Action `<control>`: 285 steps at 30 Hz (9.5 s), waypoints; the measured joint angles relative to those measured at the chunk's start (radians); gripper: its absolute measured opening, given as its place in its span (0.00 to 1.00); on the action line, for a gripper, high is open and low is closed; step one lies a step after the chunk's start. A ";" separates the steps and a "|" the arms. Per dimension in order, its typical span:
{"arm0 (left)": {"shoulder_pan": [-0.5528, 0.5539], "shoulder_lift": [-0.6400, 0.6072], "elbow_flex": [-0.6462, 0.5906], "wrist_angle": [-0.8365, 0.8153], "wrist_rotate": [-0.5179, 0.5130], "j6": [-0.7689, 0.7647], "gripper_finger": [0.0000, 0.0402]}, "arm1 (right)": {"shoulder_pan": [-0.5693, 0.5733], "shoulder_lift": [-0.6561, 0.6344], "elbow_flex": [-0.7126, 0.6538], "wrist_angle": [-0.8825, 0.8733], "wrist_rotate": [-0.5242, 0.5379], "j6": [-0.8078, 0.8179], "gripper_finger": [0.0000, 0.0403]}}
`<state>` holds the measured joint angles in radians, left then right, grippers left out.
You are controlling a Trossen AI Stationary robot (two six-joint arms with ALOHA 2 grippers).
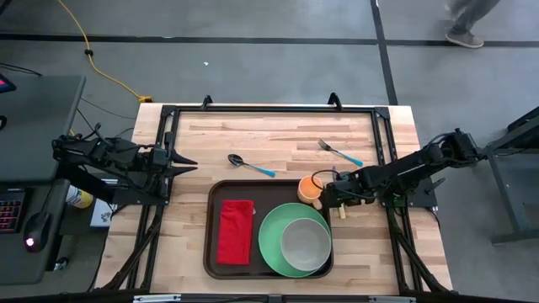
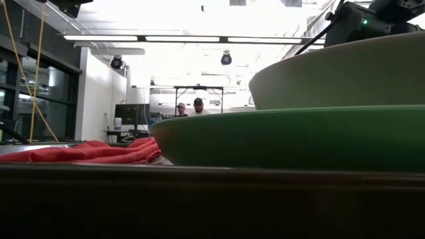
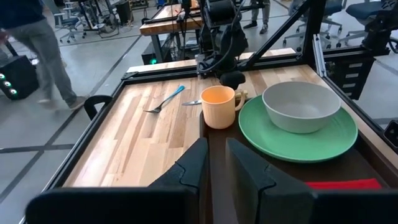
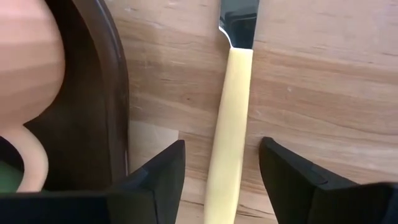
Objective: Set up tray
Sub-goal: Put the yellow knife to the left of the green plate on the red napkin on the brown serving tray
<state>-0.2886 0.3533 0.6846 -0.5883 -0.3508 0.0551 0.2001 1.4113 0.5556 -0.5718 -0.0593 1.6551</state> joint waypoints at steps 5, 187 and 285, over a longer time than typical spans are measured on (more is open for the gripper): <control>0.000 0.000 0.000 -0.016 0.000 0.000 0.22 | 0.000 0.001 0.000 -0.008 -0.008 0.003 0.40; 0.000 0.000 0.000 0.009 -0.323 -0.105 0.22 | 0.222 0.978 1.555 -0.060 0.315 0.052 0.07; 0.001 0.538 -0.098 -0.423 0.206 -0.584 0.45 | 0.150 0.276 1.752 -0.994 0.517 -0.911 0.00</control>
<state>-0.2871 0.8913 0.5865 -1.0111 -0.1444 -0.5287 0.3503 1.6876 2.3077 -1.5660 0.4573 0.7446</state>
